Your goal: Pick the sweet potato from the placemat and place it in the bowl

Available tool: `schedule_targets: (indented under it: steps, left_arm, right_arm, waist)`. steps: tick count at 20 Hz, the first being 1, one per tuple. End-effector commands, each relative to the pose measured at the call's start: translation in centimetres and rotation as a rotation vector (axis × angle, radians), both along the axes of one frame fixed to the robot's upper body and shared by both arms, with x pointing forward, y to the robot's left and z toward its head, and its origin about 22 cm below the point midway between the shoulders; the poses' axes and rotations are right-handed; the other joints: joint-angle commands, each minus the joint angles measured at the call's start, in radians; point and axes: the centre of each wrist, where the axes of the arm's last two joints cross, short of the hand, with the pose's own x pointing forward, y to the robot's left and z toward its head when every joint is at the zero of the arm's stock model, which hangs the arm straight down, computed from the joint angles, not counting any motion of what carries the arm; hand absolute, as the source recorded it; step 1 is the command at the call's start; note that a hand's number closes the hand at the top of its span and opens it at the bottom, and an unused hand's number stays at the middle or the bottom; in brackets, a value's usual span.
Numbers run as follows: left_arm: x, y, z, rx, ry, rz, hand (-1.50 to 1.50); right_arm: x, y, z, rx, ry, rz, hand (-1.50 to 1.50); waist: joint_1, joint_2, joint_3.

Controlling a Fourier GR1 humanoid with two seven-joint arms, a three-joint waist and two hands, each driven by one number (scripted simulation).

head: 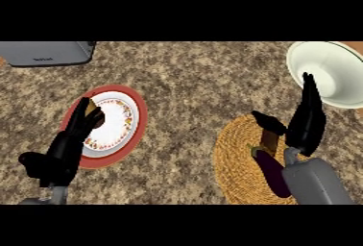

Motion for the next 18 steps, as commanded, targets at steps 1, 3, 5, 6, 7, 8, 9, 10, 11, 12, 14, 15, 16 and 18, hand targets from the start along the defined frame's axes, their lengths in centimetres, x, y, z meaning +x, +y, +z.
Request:
schedule_targets:
  steps: [1, 3, 5, 6, 7, 8, 9, 10, 11, 12, 14, 15, 16, 18]
  left_arm:
    - [2.3, -1.7, 0.7, 0.008, -0.013, -0.013, 0.00]
    - [2.0, -1.0, -0.2, 0.001, 0.003, -0.024, 0.00]
    - [2.2, -1.7, -0.2, 0.001, -0.003, -0.039, 0.00]
    - [2.6, -2.0, 0.2, -0.004, -0.019, -0.045, 0.00]
    - [2.9, -2.2, 0.9, -0.017, 0.000, -0.044, 0.00]
    - [2.9, -3.4, 0.7, -0.007, -0.007, -0.053, 0.00]
    - [3.9, -2.1, 0.3, -0.007, -0.010, -0.046, 0.00]
    - [2.9, -2.8, 0.0, 0.001, -0.008, -0.058, 0.00]
    - [3.2, -3.0, 0.9, 0.009, -0.037, -0.050, 0.00]
    - [4.3, -3.1, 0.8, -0.013, -0.018, -0.061, 0.00]
    - [2.8, -3.0, -0.8, -0.017, -0.017, -0.063, 0.00]
    - [2.9, -2.1, 1.1, -0.015, -0.009, -0.072, 0.00]
    - [2.6, -4.0, 0.2, -0.010, -0.027, -0.071, 0.00]
    - [2.5, -2.9, 1.1, -0.015, -0.025, -0.063, 0.00]
  right_arm:
    - [0.9, 1.6, 3.7, -0.023, 0.071, -0.114, -1.50]
    - [0.8, 3.2, 5.9, 0.015, 0.134, -0.148, -1.50]
    - [0.3, 4.7, 6.3, 0.054, 0.231, -0.190, -1.50]
    - [1.1, 4.2, 7.6, 0.046, 0.281, -0.222, -1.50]
    - [0.3, 4.4, 6.4, 0.066, 0.333, -0.224, -1.50]
    - [-0.3, 4.9, 6.4, 0.055, 0.380, -0.242, -1.50]
    - [1.1, 4.7, 7.3, 0.093, 0.413, -0.241, -1.50]
    - [0.2, 5.2, 7.0, 0.098, 0.445, -0.251, -1.50]
    - [0.8, 4.6, 8.1, 0.101, 0.453, -0.266, -1.50]
    - [0.3, 4.7, 7.5, 0.124, 0.482, -0.268, -1.50]
    - [0.2, 3.3, 7.7, 0.140, 0.535, -0.280, -1.50]
    - [-0.9, 3.8, 5.9, 0.130, 0.562, -0.286, -1.50]
    - [-1.2, 3.6, 5.1, 0.148, 0.585, -0.274, -1.50]
    - [-0.6, 4.1, 8.0, 0.140, 0.569, -0.286, -1.50]
  waist:
    - [0.006, 0.002, 0.001]
    - [0.025, 0.002, 0.002]
    - [0.032, 0.003, 0.004]
    - [0.037, 0.005, 0.004]
    - [0.042, 0.006, 0.006]
    - [0.037, 0.005, 0.006]
    - [0.046, 0.011, 0.006]
    - [0.050, 0.008, 0.006]
    - [0.055, 0.008, 0.007]
    - [0.048, 0.010, 0.007]
    - [0.052, 0.009, 0.007]
    - [0.058, 0.008, 0.008]
    - [0.056, 0.009, 0.008]
    - [0.064, 0.009, 0.008]
